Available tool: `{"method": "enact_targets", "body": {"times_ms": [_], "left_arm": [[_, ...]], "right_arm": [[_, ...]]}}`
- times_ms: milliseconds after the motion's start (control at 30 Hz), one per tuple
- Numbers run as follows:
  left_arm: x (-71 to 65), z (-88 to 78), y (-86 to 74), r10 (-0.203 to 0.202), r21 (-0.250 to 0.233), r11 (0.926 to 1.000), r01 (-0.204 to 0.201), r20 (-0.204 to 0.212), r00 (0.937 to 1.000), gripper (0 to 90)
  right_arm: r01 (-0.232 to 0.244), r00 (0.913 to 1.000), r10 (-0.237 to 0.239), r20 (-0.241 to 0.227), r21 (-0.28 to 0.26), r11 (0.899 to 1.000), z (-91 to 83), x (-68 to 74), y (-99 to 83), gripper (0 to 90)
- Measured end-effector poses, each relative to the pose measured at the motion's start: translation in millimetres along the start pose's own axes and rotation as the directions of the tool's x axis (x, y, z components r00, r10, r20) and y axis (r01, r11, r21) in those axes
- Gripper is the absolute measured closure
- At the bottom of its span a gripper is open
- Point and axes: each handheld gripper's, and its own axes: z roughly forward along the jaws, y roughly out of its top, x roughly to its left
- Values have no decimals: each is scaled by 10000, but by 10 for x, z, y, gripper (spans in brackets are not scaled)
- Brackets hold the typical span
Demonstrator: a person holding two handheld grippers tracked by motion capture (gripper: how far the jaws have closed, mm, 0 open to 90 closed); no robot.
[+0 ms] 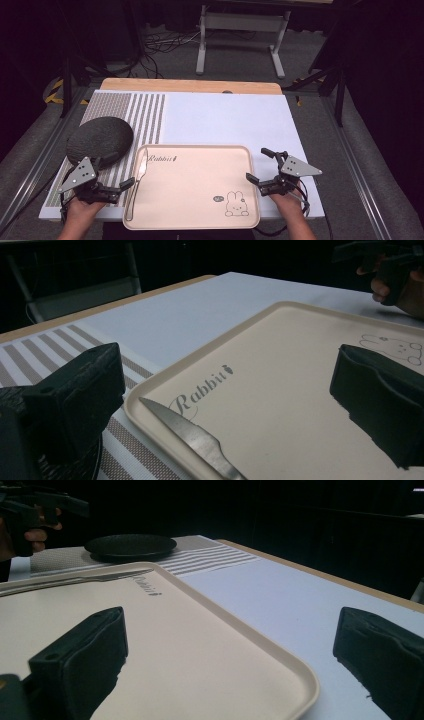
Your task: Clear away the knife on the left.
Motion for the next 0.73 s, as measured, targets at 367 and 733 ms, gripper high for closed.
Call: {"method": "enact_targets", "body": {"times_ms": [367,733], "left_arm": [[95,-56,-216,-187,143,9997,193,-418,9990,8],[93,-56,-219,-415,34,9991,416,-323,9986,6]], "right_arm": [[-184,9997,181,157,214,9996,-40,-62,-59,16],[-206,9996,201,173,331,9992,-29,-55,-68,16]]}}
